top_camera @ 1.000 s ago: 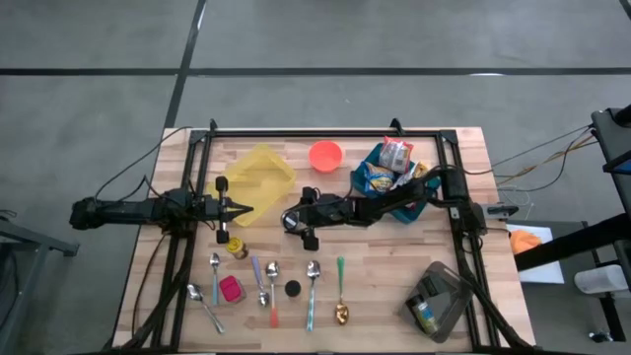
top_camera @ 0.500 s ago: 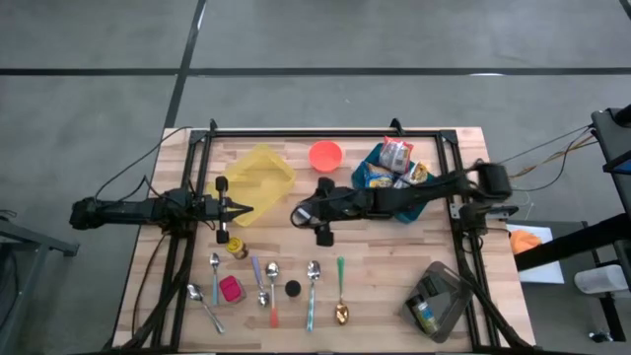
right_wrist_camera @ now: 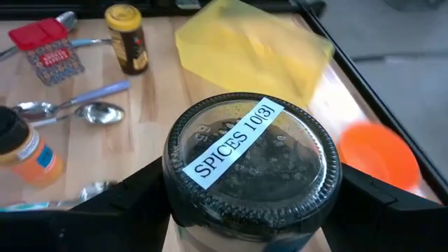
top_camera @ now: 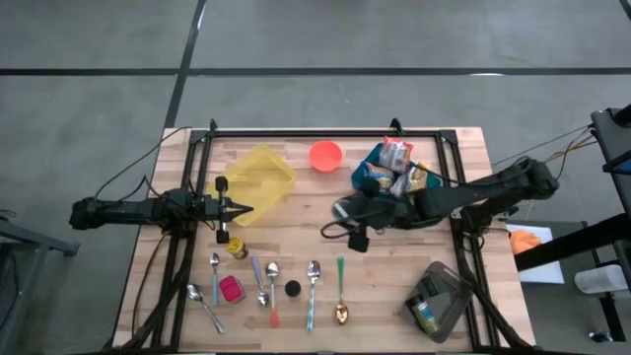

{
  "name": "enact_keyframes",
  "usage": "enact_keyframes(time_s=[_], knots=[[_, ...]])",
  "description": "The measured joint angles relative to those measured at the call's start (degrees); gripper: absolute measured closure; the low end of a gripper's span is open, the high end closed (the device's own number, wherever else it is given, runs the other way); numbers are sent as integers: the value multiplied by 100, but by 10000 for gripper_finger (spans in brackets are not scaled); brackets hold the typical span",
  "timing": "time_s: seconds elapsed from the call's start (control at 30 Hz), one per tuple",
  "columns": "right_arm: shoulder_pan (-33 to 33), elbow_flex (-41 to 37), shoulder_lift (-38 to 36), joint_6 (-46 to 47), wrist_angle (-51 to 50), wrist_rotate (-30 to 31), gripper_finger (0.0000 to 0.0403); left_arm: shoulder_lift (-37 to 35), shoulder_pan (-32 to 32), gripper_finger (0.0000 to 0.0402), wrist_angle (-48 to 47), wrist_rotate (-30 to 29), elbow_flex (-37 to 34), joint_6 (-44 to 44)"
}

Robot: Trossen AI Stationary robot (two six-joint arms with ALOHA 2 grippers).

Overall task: Pick & Place Food Item
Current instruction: Put the brown seasoning bottle into the black bin

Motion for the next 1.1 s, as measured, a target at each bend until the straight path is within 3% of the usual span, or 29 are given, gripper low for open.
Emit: enact_keyframes(time_s=[0.17, 0.37, 0.57, 0.83, 1.1], knots=[[422, 0, -423, 1114, -890, 363, 128, 24, 0, 401, 2, -2, 0, -1], [980, 0, -836, 2523, -1917, 228, 128, 35, 1, 401, 2, -1, 0, 0], [1597, 69, -1081, 4397, -3111, -198, 128, 37, 1, 401, 0, -1, 0, 0], [2504, 179, -1128, 6708, -3843, -1592, 128, 37, 1, 401, 2, -1, 0, 0], [3418, 100, -1124, 8932, -4175, -1666, 128, 37, 1, 401, 0, -1, 0, 0]])
